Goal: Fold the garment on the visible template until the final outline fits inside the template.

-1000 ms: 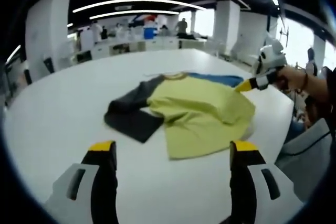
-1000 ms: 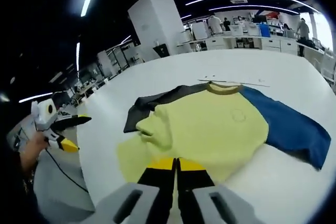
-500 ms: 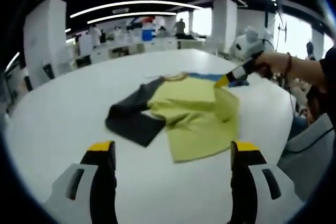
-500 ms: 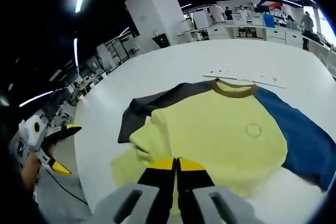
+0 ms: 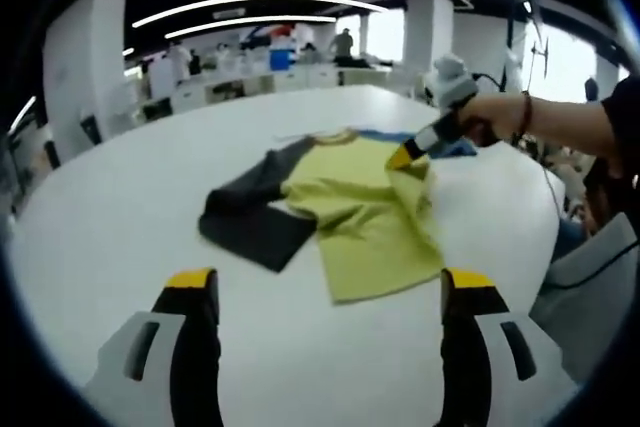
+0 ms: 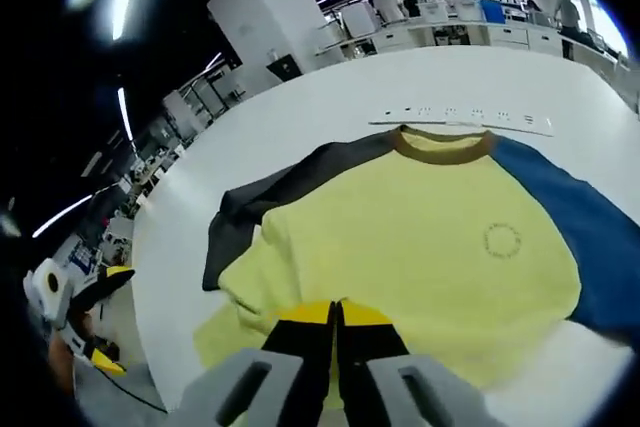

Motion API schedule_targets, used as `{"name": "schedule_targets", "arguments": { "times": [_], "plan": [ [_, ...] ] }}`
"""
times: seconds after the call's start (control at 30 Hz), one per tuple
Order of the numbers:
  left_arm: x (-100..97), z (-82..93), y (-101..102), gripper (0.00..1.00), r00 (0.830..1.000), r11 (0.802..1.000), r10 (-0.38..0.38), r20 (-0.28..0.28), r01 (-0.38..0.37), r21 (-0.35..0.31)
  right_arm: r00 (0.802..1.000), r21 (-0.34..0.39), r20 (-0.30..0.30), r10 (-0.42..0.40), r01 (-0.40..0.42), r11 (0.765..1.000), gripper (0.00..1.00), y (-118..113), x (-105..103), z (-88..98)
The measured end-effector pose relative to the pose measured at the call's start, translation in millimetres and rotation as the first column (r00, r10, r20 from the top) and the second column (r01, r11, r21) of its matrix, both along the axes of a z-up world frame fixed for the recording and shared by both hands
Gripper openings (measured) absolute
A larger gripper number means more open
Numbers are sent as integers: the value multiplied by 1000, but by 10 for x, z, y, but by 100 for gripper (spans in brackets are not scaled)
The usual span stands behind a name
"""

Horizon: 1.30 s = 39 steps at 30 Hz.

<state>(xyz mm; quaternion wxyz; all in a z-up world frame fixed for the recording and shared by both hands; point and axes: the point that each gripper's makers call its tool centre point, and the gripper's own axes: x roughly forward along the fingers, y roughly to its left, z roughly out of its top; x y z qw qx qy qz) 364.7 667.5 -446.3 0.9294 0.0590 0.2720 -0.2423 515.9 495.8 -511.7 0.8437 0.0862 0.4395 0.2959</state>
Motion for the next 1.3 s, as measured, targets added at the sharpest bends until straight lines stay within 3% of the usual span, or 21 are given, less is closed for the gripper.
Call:
{"name": "schedule_targets", "arguments": {
  "times": [0.23,0.53,0.63,0.7,0.9,1.1,1.3],
  "plan": [
    [8,-16,41,89,1000,1000,14,1,-14,-14,1000,-44,-31,-3,1,999,0,0,9,-202],
    [-1,-29,52,89,1000,1000,18,-6,-18,-17,998,-56,-54,-18,15,998,0,-14,6,-285],
    [-7,-22,27,89,1000,1000,12,-7,-12,-16,997,-47,-52,-53,50,998,2,-38,-13,-208],
    [-7,-10,20,89,1000,1000,9,0,-9,-18,995,-33,-53,-83,82,996,9,-76,-3,-117],
    [30,40,21,89,1000,999,23,19,-22,-47,993,-21,27,-117,118,993,31,-200,14,199],
    [36,58,-9,89,1000,999,9,23,-8,-37,988,3,44,-145,145,989,33,-325,-121,345],
    [53,39,-44,88,1000,1000,-4,18,4,-29,987,0,20,-162,162,987,32,-432,-320,278]
  ]
}}
